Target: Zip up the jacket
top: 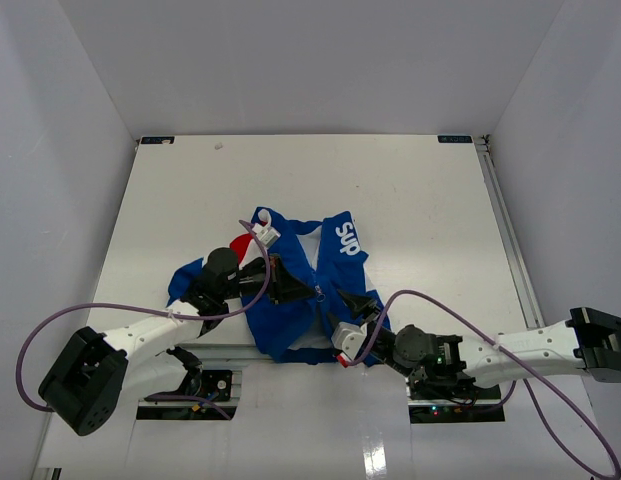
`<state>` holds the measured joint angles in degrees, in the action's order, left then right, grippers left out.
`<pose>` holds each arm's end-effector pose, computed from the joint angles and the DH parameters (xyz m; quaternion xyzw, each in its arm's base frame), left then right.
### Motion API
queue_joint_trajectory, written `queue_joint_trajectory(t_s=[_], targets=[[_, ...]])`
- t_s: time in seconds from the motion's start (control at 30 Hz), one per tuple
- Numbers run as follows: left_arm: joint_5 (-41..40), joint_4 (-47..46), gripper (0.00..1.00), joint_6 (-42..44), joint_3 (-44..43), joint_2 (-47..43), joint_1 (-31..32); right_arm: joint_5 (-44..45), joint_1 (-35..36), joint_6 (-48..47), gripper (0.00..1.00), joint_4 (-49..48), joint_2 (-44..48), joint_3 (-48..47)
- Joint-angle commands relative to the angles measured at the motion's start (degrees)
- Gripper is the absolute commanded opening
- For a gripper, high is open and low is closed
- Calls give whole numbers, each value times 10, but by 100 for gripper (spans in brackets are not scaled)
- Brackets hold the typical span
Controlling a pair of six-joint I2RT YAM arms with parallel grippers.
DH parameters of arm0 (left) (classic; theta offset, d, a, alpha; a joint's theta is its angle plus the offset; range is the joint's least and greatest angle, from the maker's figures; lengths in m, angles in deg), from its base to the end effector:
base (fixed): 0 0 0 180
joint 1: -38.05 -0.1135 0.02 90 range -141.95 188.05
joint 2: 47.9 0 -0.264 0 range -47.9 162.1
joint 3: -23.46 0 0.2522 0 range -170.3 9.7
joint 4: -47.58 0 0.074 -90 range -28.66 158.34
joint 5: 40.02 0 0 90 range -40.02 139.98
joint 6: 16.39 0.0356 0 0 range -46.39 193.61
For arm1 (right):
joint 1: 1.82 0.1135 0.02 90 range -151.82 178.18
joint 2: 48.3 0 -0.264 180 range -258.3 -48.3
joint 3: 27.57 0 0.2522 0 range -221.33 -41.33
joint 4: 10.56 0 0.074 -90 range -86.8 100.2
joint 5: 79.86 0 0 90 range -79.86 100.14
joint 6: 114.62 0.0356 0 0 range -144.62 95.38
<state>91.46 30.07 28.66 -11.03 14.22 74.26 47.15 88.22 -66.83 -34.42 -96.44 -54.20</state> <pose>0.1628 -0.1485 0.2122 0.1720 0.7323 -0.5968 0.2794 0.0213 0.1808 0.2218 -0.5078 0.4752 0.0764 0.7145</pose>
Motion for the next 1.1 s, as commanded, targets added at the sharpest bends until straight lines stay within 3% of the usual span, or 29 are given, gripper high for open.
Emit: queue_joint_trajectory(t_s=[0.0,0.7,1.07], targets=[[10,-10,0,-5,-3,-12,-4,-17,2,-62,61,-129,-26,5],[13,-16,0,-8,6,-14,-5,4,2,-102,55,-255,-157,14],[12,-15,0,-8,6,-13,-5,18,3,-101,55,-273,-199,8]])
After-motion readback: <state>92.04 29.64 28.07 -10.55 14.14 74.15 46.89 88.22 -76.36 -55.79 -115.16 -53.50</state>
